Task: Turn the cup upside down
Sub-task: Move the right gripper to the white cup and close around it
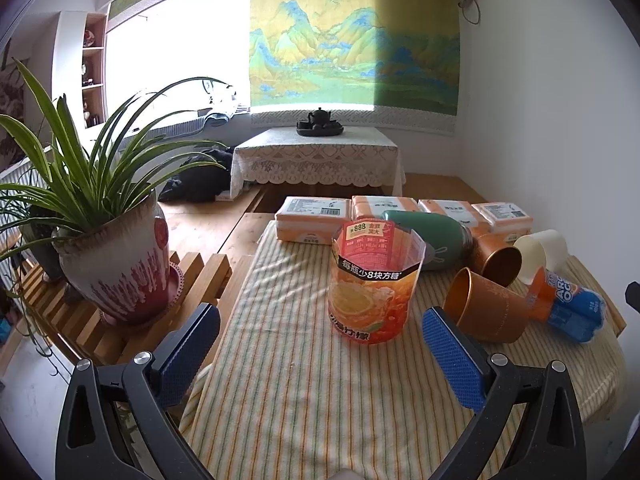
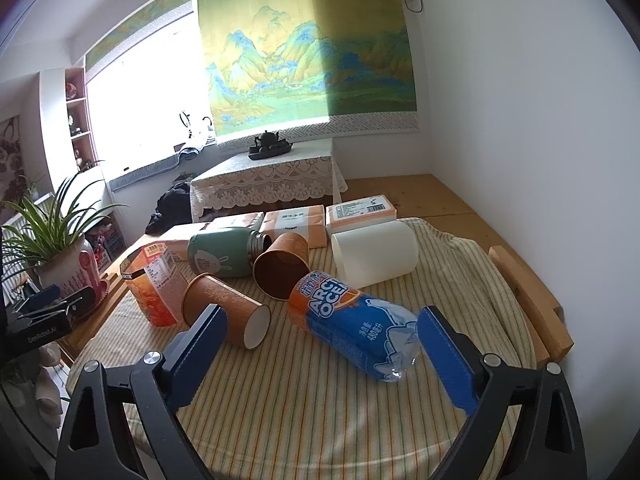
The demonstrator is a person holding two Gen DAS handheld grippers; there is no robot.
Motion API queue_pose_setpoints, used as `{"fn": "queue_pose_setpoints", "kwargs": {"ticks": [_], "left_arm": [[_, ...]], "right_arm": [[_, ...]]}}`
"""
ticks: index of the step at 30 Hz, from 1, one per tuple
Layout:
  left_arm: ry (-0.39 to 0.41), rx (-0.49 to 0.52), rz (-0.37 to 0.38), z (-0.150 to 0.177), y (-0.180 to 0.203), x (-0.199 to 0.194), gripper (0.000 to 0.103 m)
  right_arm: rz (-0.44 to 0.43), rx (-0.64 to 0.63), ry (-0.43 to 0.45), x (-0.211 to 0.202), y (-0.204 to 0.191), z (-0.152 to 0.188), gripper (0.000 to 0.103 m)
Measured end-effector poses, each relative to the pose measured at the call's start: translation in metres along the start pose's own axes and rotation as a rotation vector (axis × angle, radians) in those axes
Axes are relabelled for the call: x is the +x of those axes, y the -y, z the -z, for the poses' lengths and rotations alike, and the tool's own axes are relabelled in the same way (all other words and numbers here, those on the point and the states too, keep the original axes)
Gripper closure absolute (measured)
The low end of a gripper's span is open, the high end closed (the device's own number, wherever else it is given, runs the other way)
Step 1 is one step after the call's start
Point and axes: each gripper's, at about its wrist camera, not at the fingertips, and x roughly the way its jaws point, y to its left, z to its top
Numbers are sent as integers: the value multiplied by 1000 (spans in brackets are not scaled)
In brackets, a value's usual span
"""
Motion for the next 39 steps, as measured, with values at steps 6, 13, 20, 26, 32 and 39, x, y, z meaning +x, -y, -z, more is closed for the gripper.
{"fn": "queue_pose_setpoints", "kwargs": {"ticks": [6,13,20,26,32,39], "left_arm": [[4,28,-4,-3,1,5,0],[-2,46,16,-2,9,5,0],[-7,45,31,4,14,1,0],[-6,47,37,8,13,0,0],[-7,32,30,10,4,2,0],[-14,11,23,13,-8,6,0]], "right_arm": [[5,41,-39,18,24,-19,9],[44,135,-103,46,62,-48,9],[33,306,-245,95,93,-66,9],[42,439,-344,137,99,-76,9],[12,606,-442,177,106,-75,9],[38,677,-498,208,104,-70,9]]}}
